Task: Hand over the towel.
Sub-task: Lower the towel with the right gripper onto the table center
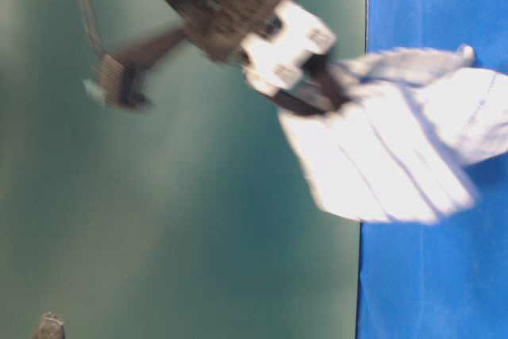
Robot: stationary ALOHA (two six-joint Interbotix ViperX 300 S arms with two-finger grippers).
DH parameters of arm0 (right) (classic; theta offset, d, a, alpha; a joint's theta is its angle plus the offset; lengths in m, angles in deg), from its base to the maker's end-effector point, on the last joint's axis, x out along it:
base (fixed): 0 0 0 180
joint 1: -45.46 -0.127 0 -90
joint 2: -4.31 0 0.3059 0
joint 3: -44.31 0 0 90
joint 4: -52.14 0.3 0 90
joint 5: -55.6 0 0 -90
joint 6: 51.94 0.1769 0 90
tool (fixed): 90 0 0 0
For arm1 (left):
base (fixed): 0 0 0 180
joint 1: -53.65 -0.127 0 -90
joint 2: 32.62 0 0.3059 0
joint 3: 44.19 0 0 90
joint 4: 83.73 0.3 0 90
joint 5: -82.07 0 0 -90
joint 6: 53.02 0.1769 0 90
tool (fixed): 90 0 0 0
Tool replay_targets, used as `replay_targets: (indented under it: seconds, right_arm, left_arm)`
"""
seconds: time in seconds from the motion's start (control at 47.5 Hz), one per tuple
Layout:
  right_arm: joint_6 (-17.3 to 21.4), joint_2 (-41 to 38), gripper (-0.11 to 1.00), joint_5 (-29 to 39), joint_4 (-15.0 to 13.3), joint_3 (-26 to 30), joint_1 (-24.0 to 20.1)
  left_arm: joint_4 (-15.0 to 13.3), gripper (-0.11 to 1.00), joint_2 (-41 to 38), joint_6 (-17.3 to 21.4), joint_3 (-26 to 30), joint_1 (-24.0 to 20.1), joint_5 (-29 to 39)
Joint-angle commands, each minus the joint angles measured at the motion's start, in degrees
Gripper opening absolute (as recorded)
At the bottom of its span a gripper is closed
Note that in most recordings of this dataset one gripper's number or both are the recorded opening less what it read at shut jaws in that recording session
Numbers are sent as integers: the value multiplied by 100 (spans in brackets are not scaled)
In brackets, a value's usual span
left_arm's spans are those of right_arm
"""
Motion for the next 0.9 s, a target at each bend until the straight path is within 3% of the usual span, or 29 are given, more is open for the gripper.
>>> replay_targets:
  seconds: [0.0, 0.189, 0.758, 0.8, 0.884]
  right_arm:
    - [-9, -316, 8, 53, -9, 237, 18]
    - [-18, -738, 8, 0, -9, 229, 18]
    - [70, -686, 9, -62, 18, 167, 18]
    - [70, -650, 13, -53, 18, 167, 9]
    - [70, -536, 38, -53, 18, 149, -9]
  left_arm:
    - [0, 93, 0, 0, 79, 0, -53]
    - [-9, 93, 0, 0, 79, 0, -53]
    - [0, 93, 0, 0, 70, -9, -53]
    - [-9, 93, 0, 0, 70, 0, -53]
    - [0, 93, 0, 0, 70, 0, -53]
